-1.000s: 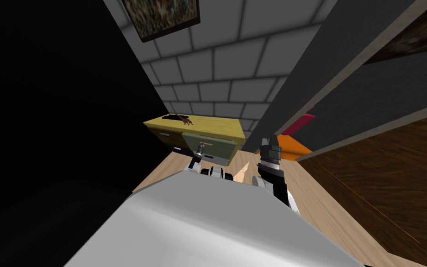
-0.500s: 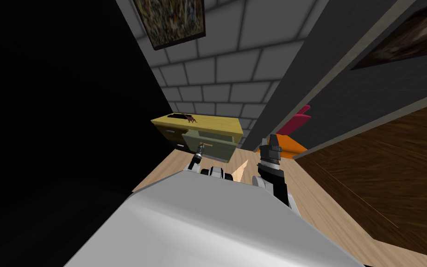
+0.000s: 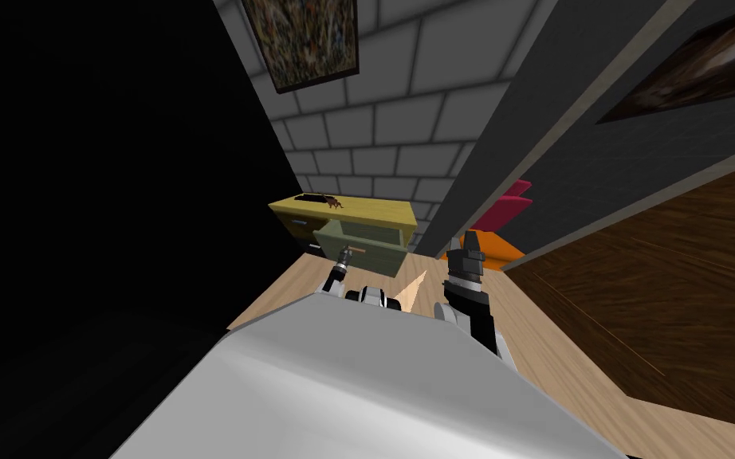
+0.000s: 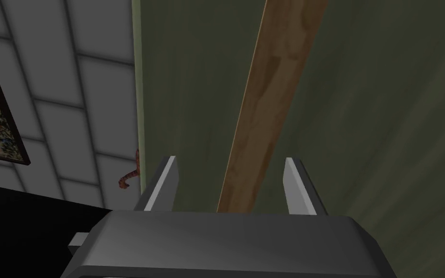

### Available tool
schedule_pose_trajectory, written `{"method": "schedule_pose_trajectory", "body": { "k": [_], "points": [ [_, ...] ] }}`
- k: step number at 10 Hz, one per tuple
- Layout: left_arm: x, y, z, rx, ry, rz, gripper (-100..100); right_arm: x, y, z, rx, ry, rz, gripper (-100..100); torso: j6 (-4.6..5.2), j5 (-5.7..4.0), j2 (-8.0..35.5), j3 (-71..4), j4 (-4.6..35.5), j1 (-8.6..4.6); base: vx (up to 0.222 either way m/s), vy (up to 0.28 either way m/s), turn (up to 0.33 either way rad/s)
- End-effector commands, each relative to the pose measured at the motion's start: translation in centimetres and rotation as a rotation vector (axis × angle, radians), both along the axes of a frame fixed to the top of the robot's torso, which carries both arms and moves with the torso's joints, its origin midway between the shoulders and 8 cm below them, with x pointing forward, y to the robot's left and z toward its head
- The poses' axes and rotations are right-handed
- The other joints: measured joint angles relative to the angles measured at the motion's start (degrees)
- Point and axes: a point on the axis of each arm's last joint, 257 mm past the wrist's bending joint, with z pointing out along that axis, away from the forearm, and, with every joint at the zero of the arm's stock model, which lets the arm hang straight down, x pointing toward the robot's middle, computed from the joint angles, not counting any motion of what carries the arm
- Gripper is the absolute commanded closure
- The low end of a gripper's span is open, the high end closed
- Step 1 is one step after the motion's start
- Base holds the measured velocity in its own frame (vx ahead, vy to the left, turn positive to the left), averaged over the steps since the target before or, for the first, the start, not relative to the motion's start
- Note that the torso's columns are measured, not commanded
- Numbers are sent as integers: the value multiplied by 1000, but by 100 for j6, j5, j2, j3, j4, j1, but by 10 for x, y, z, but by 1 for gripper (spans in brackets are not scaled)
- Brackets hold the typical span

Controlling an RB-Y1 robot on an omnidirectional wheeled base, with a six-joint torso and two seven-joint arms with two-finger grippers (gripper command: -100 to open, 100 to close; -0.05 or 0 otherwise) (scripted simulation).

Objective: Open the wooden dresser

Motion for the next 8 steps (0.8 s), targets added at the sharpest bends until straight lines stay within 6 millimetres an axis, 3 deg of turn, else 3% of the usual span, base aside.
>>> {"method": "schedule_pose_trajectory", "body": {
  "k": [1, 7, 8],
  "points": [
    [9, 0, 15, -1, 2, -4, -100, 0, 0, 0, 0, 0, 0, 0, -1, 3, 3, 2, -4, 4, -26, -6, 15],
    [25, -1, 49, -2, 2, -14, -100, 0, 0, 0, 0, 0, 0, 0, -7, -6, 43, 24, 26, 6, -25, -7, 13],
    [22, 0, 38, -1, 22, -13, -100, 0, 0, 0, 0, 0, 0, 0, -11, -11, 57, 32, 38, 4, 0, 0, 0]
  ]
}}
